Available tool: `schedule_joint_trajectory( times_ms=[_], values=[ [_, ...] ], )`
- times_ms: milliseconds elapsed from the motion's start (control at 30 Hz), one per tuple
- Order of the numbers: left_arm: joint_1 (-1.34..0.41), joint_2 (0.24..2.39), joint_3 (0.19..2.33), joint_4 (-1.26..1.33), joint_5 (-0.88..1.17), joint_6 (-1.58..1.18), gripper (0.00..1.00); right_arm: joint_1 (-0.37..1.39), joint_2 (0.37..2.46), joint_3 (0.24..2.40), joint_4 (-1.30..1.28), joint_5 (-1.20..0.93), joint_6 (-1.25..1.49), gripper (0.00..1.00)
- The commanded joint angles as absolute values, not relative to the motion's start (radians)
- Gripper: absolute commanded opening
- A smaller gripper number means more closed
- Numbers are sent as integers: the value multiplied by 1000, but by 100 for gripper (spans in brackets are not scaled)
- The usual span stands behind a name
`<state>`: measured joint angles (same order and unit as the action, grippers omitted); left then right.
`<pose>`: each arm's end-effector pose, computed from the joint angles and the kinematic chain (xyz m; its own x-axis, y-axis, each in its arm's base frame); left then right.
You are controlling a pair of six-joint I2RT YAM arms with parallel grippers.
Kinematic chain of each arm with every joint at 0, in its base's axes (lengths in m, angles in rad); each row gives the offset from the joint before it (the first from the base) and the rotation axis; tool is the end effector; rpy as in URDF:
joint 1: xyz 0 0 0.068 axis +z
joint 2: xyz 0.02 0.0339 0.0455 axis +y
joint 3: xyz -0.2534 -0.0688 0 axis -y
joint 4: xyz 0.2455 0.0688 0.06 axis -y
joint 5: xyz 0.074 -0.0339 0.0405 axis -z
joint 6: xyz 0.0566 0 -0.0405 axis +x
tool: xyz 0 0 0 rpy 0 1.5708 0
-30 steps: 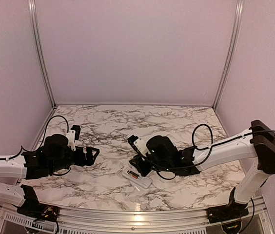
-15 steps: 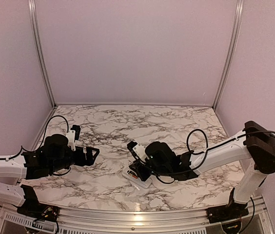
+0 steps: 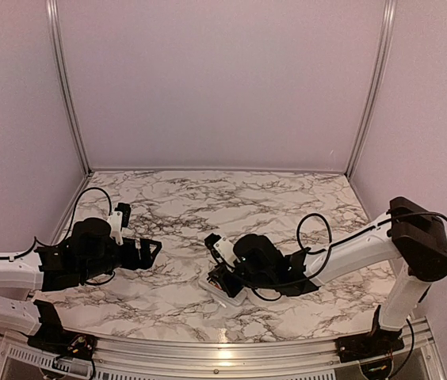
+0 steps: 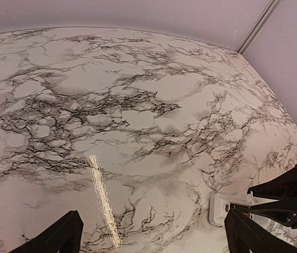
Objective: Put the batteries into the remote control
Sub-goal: Place the battery cover on the remote control without the battery cover.
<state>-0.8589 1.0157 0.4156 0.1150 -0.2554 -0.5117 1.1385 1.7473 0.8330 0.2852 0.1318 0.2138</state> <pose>0.1656 -0.1700 0.1797 -0.5528 -0.0845 -0.8290 0.3623 0.8715 -0.3305 0.1605 0.3302 0.1286 -0.4224 -0.4135 -0.8066 -0.7838 0.6135 0.0960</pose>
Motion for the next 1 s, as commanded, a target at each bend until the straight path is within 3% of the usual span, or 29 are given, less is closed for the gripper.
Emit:
schedule_joint_trajectory(
  times_ms=[0, 967],
  values=[
    [-851, 1010, 411, 110, -266, -501, 99, 1150, 1766, 822, 312, 121, 227, 6],
    [-851, 1001, 417, 97, -264, -495, 99, 1159, 1784, 823, 278, 165, 163, 8]
  ],
)
